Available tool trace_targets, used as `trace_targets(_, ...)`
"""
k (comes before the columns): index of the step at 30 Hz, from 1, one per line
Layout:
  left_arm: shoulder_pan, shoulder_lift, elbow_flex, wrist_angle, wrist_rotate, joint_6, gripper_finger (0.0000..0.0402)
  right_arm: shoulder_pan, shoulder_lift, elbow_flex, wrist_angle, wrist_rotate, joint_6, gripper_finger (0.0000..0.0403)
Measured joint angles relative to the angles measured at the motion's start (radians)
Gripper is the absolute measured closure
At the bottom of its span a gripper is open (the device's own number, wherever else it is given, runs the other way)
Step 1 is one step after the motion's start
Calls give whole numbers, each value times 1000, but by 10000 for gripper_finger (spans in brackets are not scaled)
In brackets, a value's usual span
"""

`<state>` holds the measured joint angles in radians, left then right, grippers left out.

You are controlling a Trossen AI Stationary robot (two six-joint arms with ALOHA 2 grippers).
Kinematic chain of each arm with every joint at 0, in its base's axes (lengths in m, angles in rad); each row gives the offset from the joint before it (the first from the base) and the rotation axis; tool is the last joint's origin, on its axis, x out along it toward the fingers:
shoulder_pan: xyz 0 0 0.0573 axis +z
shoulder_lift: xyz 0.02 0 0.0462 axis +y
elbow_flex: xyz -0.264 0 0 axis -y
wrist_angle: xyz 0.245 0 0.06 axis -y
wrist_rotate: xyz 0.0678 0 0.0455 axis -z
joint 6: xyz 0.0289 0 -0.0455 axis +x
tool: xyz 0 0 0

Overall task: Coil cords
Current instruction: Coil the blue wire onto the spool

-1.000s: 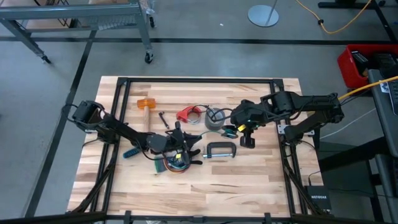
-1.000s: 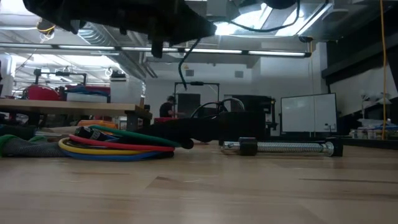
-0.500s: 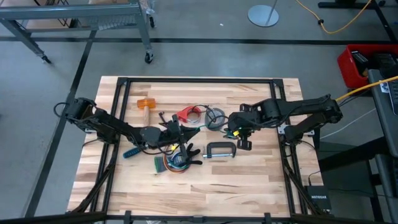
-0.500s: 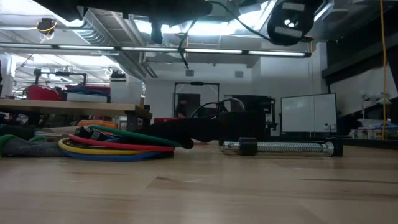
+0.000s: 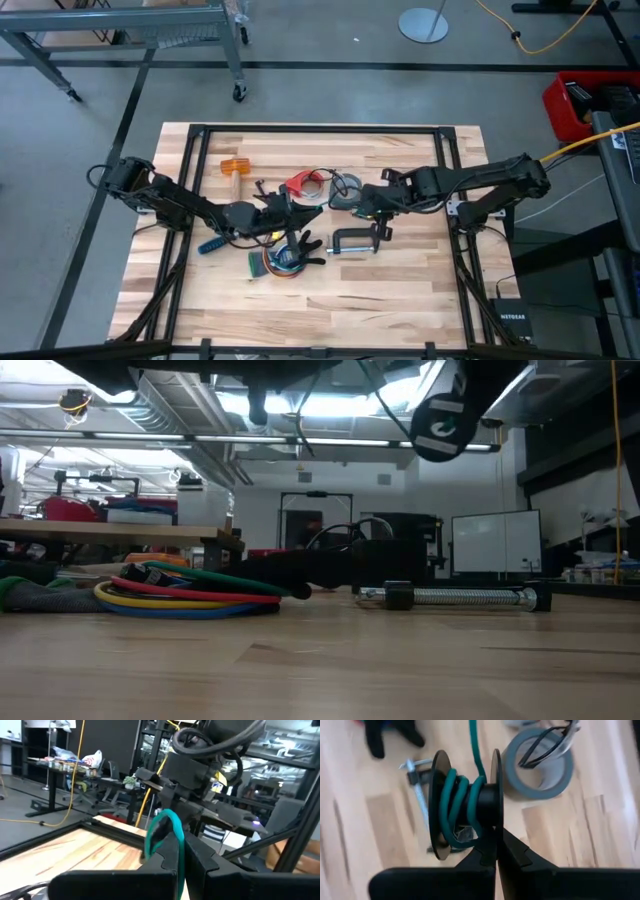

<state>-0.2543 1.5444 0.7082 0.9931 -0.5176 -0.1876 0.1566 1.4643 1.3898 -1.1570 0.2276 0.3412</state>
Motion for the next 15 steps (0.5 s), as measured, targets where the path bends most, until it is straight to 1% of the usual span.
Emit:
trace_targets(6,1,0,0,1,2,-62,402,0,0,-26,123,51,78,401)
trace_targets(10,1,0,0,12,2,-72,402,0,0,-46,244,52,93,401)
trace_targets(15,1,0,21,13,4,-72,401,-8,0,-78,350,63,99,401)
